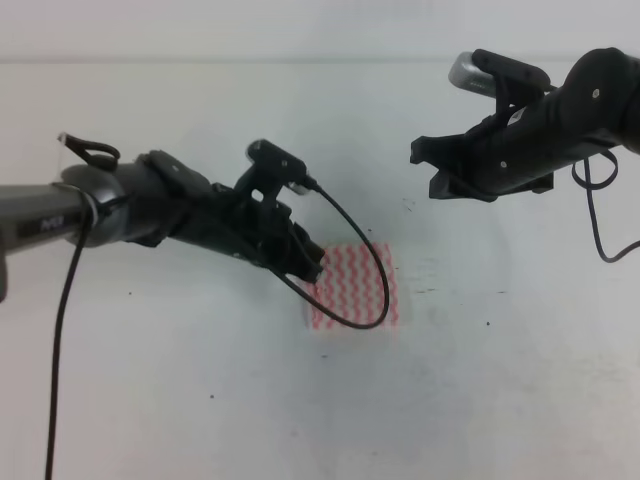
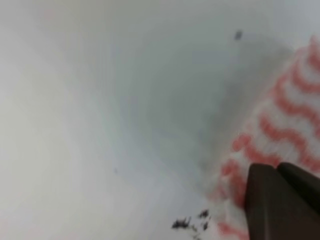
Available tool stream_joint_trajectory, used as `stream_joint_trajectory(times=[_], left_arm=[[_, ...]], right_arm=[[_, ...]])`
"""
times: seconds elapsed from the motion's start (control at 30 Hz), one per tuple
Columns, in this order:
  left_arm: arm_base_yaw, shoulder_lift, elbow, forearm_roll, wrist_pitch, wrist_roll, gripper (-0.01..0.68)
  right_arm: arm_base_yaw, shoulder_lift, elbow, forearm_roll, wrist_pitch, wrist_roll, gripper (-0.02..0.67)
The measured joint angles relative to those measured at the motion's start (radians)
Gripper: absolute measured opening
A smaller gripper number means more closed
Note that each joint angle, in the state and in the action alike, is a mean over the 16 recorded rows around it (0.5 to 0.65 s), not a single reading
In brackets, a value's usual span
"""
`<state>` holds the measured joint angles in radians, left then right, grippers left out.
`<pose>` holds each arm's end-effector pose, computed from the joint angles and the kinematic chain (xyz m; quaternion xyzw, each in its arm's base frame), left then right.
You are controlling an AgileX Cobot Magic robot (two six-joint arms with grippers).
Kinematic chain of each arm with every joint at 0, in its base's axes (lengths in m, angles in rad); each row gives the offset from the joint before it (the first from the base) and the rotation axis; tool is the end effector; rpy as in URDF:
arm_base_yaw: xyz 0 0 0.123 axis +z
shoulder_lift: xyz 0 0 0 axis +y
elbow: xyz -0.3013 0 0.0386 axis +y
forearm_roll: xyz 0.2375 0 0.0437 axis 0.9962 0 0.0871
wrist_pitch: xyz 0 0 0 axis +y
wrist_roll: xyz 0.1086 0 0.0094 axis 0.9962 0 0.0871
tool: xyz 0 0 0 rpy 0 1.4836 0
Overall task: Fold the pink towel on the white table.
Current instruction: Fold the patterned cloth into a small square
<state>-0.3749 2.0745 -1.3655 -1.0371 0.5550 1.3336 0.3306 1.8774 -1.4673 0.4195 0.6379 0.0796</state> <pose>0.3970 -0.2095 0.1691 0.4045 0.8324 -0.2220 0.3070 0.3954 0.1637 0.2599 0.0046 0.9409 0.2248 0.2532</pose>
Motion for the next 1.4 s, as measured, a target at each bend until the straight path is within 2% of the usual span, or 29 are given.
stream_joint_trajectory(times=[0.6,1.13,1.4], left_arm=[[-0.006,-0.042,-0.033,0.02,0.002,0.002,-0.005],[-0.095,0.036,-0.078,-0.203,-0.018,0.193,-0.005],[-0.108,0.1,-0.1,-0.257,-0.014,0.216,-0.005]], right_arm=[[0.0,-0.003,0.0,0.003,-0.008,-0.002,-0.018],[0.0,-0.002,0.0,-0.01,-0.022,-0.002,-0.018],[0.0,-0.004,0.0,-0.016,-0.025,-0.002,-0.018]])
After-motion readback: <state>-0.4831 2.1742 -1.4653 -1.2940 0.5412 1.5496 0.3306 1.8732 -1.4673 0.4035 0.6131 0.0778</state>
